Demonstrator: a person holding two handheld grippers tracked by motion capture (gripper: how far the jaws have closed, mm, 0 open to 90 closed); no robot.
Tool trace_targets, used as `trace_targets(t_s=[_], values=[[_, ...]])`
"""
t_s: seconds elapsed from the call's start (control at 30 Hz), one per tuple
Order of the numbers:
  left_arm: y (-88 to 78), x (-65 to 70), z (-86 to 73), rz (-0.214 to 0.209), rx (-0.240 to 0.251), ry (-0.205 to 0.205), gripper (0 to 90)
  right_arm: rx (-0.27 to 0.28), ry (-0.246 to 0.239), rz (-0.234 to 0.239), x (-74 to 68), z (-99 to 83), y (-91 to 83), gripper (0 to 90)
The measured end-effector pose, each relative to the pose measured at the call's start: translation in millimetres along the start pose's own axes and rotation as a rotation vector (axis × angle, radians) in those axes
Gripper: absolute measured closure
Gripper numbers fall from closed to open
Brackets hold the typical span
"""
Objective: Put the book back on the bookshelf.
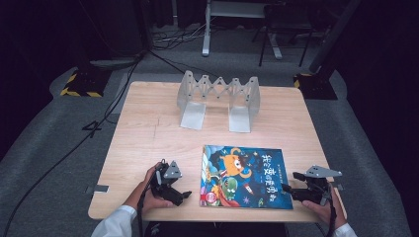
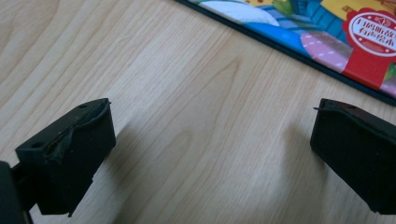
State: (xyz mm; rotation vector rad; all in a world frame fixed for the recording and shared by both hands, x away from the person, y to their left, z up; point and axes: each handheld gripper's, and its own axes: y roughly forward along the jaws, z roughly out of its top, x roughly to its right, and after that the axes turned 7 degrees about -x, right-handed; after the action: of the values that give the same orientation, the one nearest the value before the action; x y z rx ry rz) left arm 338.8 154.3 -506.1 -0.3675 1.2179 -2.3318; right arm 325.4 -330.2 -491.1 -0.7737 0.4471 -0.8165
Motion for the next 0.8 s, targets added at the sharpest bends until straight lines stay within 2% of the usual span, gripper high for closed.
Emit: trace_targets(t_s=[0.17, 0.27, 0.37, 0.4, 0.57, 0.8], values=[[6.1, 10.1, 8.7, -0.024, -0.001, 0.033, 0.4, -0.027, -0.011, -0.010, -3.4, 5.0, 7.6, 30.3], [10.2, 18.1, 14.4, -0.045, -0.002, 0.058, 0.4, -0.036, -0.016, 0.007, -4.5, 9.4, 11.0, 30.7], [14.1, 26.4, 19.7, -0.065, -0.002, 0.084, 0.3, -0.042, 0.002, 0.043, -3.0, 11.7, 14.6, 29.0], [14.4, 27.1, 20.3, -0.065, -0.002, 0.091, 0.1, -0.044, 0.001, 0.042, -1.6, 12.5, 15.6, 28.7], [13.3, 29.6, 18.4, -0.060, 0.000, 0.081, 0.3, -0.052, -0.006, 0.061, 2.7, 16.0, 18.8, 26.2], [6.4, 37.8, 8.3, -0.061, -0.001, 0.086, 0.3, -0.071, -0.037, 0.070, -3.6, 30.0, 30.4, 21.5]])
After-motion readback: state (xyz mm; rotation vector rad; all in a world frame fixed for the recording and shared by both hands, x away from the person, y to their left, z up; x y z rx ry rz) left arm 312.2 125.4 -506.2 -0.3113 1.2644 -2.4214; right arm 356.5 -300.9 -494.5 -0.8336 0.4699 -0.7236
